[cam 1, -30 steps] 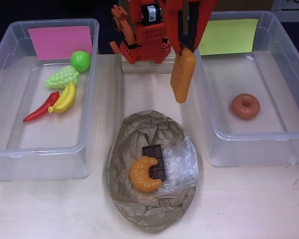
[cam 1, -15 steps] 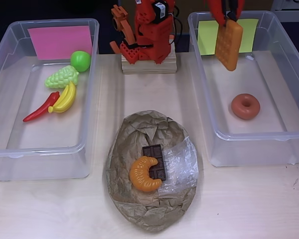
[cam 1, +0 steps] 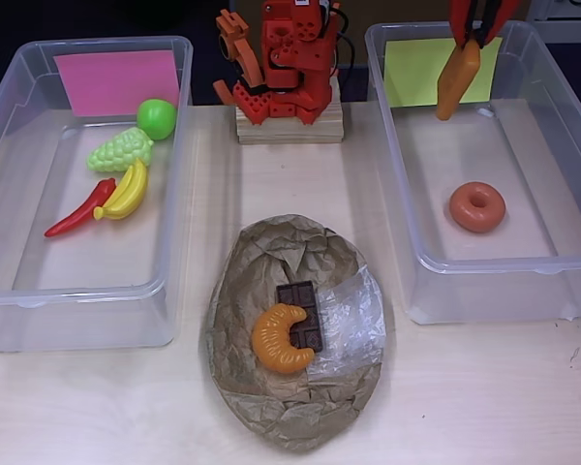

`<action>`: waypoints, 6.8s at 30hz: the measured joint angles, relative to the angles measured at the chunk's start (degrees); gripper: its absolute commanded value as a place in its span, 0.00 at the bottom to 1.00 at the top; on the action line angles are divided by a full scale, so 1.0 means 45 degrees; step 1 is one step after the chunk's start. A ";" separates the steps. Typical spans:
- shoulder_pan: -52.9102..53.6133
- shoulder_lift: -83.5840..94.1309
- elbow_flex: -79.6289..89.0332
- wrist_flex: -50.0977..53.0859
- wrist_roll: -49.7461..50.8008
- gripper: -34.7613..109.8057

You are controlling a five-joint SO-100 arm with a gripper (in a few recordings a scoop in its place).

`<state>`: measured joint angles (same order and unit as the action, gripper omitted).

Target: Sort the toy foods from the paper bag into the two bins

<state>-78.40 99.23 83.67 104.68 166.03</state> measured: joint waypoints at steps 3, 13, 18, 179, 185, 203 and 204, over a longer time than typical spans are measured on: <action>0.0000 -0.0996 -0.0293 0.0098 0.0645 0.25; 0.0449 -0.4785 -0.2812 -0.0039 0.1074 0.25; 0.0449 -0.6738 -0.4492 -0.0039 0.1074 0.25; 1.5703 -1.3184 -0.8164 -0.1855 -1.9453 0.47; 1.5020 -1.3047 -0.9043 -0.1328 -1.9238 0.52; 1.4629 -1.5156 -0.9629 -0.2793 -1.8320 0.52; 1.4629 -1.5352 -0.9824 -0.2852 -1.8320 0.52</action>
<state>-12.57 30.15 39.46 91.85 83.58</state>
